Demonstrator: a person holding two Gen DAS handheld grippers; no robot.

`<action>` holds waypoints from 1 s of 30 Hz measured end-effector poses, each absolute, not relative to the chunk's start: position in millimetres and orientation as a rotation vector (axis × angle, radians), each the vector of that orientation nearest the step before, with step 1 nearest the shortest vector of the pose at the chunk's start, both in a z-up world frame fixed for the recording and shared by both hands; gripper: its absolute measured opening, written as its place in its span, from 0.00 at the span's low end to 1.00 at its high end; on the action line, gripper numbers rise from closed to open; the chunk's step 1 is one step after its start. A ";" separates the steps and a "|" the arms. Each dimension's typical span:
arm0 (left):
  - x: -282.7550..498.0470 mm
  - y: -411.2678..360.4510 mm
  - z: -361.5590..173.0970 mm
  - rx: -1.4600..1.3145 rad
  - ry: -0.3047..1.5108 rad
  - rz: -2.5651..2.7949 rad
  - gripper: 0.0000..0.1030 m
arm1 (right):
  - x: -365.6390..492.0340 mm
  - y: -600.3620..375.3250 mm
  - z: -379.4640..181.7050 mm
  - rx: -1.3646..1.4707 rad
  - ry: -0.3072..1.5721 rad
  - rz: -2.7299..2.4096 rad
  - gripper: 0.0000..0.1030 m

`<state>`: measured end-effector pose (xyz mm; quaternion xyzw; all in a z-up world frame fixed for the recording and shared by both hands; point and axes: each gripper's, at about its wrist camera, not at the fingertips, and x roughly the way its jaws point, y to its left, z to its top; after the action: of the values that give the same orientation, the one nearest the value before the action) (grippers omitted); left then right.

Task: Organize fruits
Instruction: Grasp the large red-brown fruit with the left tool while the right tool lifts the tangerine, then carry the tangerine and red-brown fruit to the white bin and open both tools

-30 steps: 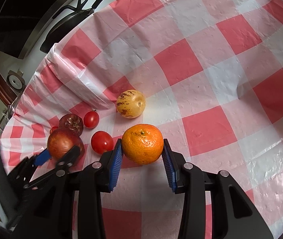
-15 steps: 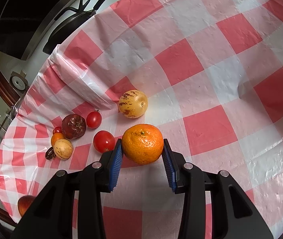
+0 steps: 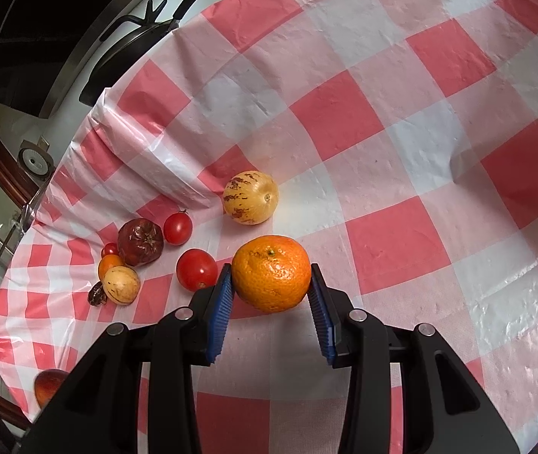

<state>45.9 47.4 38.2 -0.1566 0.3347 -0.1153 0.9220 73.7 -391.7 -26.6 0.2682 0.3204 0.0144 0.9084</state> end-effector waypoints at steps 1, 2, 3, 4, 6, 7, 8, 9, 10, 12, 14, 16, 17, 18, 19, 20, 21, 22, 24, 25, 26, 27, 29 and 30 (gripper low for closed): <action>41.2 50.1 40.8 -0.314 0.669 -0.219 0.61 | 69.3 -390.6 -24.4 0.549 0.644 0.022 0.38; 36.7 52.7 42.3 -0.308 0.659 -0.204 0.61 | 64.0 -389.4 -22.2 0.542 0.630 0.020 0.38; 29.7 56.7 43.8 -0.306 0.649 -0.187 0.61 | 56.0 -386.9 -21.1 0.545 0.622 0.029 0.38; 25.3 59.6 45.1 -0.308 0.642 -0.182 0.61 | 43.5 -381.6 -22.1 0.555 0.625 0.043 0.38; 9.6 68.5 48.2 -0.307 0.617 -0.160 0.61 | 22.8 -370.8 -22.1 0.560 0.624 0.065 0.38; 0.0 73.9 49.6 -0.307 0.605 -0.146 0.61 | 7.7 -362.4 -22.1 0.570 0.626 0.085 0.38; -8.6 79.3 50.6 -0.309 0.598 -0.137 0.61 | -1.7 -357.0 -22.3 0.579 0.629 0.098 0.38; -20.3 85.8 50.7 -0.314 0.588 -0.128 0.61 | -13.6 -350.0 -22.0 0.585 0.632 0.112 0.38; -27.9 89.5 50.7 -0.309 0.584 -0.119 0.61 | -24.1 -341.7 -21.4 0.584 0.635 0.129 0.38; -48.3 99.6 48.3 -0.292 0.587 -0.103 0.61 | -45.7 -317.1 -18.5 0.544 0.642 0.173 0.38; -65.7 110.6 46.9 -0.281 0.596 -0.102 0.61 | -65.8 -292.1 -15.1 0.487 0.650 0.217 0.38; -82.1 122.8 47.9 -0.272 0.592 -0.087 0.61 | -81.6 -271.8 -12.6 0.449 0.653 0.259 0.38; -89.2 128.6 48.7 -0.266 0.589 -0.079 0.61 | -88.8 -258.5 -12.4 0.425 0.662 0.286 0.38; -98.8 137.1 50.2 -0.256 0.585 -0.067 0.61 | -95.3 -247.2 -12.4 0.404 0.669 0.306 0.38; -105.6 143.3 50.8 -0.251 0.583 -0.059 0.61 | -100.0 -236.6 -12.4 0.386 0.675 0.325 0.38; -112.0 149.8 51.4 -0.248 0.580 -0.052 0.61 | -106.0 -225.0 -12.4 0.366 0.682 0.350 0.38; -120.8 158.6 51.7 -0.243 0.580 -0.039 0.61 | -111.0 -213.5 -12.1 0.350 0.688 0.374 0.38; -126.4 164.6 51.7 -0.239 0.580 -0.031 0.61 | -113.1 -206.0 -12.0 0.341 0.693 0.387 0.38; -140.8 179.3 49.8 -0.231 0.583 -0.005 0.61 | -121.0 -183.3 -11.3 0.299 0.705 0.433 0.38; -145.9 185.5 48.2 -0.228 0.586 0.005 0.61 | -125.5 -173.8 -11.0 0.278 0.706 0.452 0.38; -150.8 191.6 46.4 -0.227 0.590 0.015 0.61 | -130.4 -161.8 -10.8 0.254 0.711 0.474 0.38; -157.4 200.4 43.6 -0.231 0.597 0.028 0.61 | -134.5 -152.0 -10.9 0.236 0.718 0.492 0.38; -167.5 214.4 39.0 -0.243 0.607 0.047 0.61 | -143.5 -131.0 -11.4 0.195 0.730 0.532 0.38; -170.6 218.5 37.7 -0.247 0.608 0.053 0.61 | -147.8 -122.4 -11.8 0.175 0.733 0.548 0.38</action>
<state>-170.6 218.5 37.7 -0.1211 0.2987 0.0261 0.9463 -147.8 -122.4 -11.8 0.0844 0.3535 0.2642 0.8934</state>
